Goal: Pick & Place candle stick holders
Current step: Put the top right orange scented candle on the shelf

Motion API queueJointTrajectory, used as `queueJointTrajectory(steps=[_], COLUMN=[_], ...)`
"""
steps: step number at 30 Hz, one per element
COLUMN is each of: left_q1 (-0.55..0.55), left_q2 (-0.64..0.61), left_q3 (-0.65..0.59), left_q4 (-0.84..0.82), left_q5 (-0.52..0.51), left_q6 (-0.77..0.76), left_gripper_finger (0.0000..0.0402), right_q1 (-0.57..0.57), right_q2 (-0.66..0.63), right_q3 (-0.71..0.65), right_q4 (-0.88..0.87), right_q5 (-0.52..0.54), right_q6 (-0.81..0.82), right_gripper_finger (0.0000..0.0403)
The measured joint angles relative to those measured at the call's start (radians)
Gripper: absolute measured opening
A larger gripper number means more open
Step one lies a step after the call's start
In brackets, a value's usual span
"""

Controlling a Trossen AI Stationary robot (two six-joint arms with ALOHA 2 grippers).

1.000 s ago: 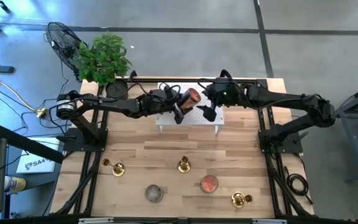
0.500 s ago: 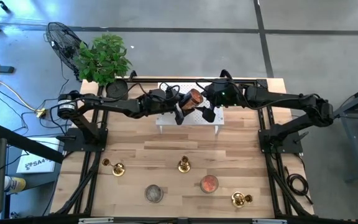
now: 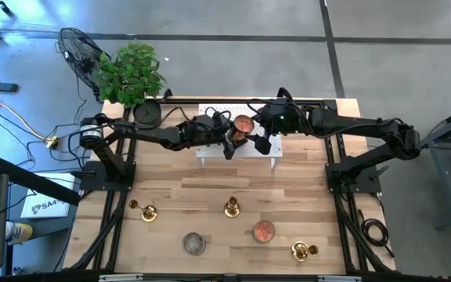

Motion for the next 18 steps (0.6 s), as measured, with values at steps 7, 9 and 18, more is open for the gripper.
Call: queueJointTrajectory(steps=[7, 9, 18], left_q1=[0.0, -0.001, -0.001], left_q2=[0.002, 0.005, 0.005], left_q3=[0.0, -0.003, -0.003], left_q4=[-0.013, -0.017, -0.023], left_q5=[0.0, -0.008, -0.03], left_q6=[0.0, 0.003, -0.001], left_gripper_finger=[0.0371, 0.0377, 0.0384], right_q1=[0.001, 0.001, 0.001], right_q2=[-0.001, -0.003, -0.003], right_q3=[0.003, 0.004, 0.004], right_q4=[0.019, 0.02, 0.022], right_q5=[-0.013, -0.016, -0.027], right_q6=[0.0, 0.0, 0.006], right_gripper_finger=[0.0346, 0.0346, 0.0346])
